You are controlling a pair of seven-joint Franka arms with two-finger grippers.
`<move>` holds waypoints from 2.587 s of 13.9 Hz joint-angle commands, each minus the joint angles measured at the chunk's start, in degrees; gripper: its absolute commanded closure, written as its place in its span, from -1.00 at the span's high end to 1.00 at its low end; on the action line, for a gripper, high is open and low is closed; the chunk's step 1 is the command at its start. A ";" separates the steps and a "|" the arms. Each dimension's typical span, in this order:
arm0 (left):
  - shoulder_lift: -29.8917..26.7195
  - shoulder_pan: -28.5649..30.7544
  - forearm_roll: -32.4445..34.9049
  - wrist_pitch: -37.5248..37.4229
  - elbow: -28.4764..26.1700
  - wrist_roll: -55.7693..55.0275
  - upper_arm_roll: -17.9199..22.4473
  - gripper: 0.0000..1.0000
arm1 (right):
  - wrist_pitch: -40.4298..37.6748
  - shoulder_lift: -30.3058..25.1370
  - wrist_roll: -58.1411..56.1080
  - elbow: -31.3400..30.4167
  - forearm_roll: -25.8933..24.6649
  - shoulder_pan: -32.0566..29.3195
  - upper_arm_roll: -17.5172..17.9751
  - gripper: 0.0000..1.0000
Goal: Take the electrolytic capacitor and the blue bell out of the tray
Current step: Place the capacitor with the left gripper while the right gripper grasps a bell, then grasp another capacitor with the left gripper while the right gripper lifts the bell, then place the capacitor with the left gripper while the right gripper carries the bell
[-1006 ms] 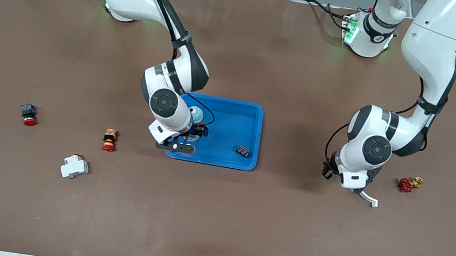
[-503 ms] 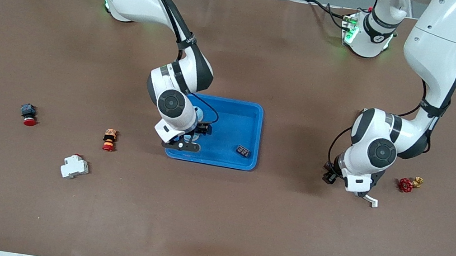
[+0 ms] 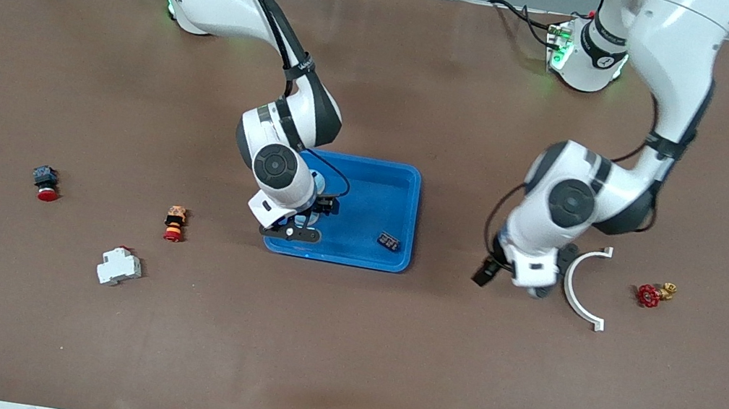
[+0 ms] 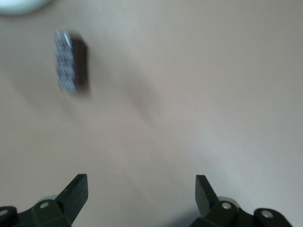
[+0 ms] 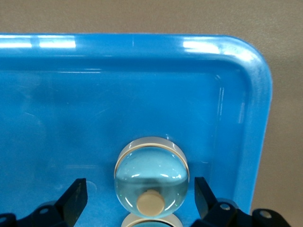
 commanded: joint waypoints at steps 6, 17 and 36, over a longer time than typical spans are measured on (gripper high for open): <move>13.48 -12.34 1.28 -0.85 16.97 -19.74 0.51 0.94 | -0.18 1.25 -0.90 0.71 0.68 0.26 -0.52 1.00; 19.21 -14.64 1.36 5.47 17.51 -20.46 0.51 0.25 | -2.01 -1.02 -1.26 0.97 -0.29 -0.18 -0.60 -0.68; -2.23 1.77 1.45 -12.54 5.14 8.76 0.78 -1.00 | -2.84 -22.65 -64.71 -19.22 -6.44 -31.03 -2.45 -0.64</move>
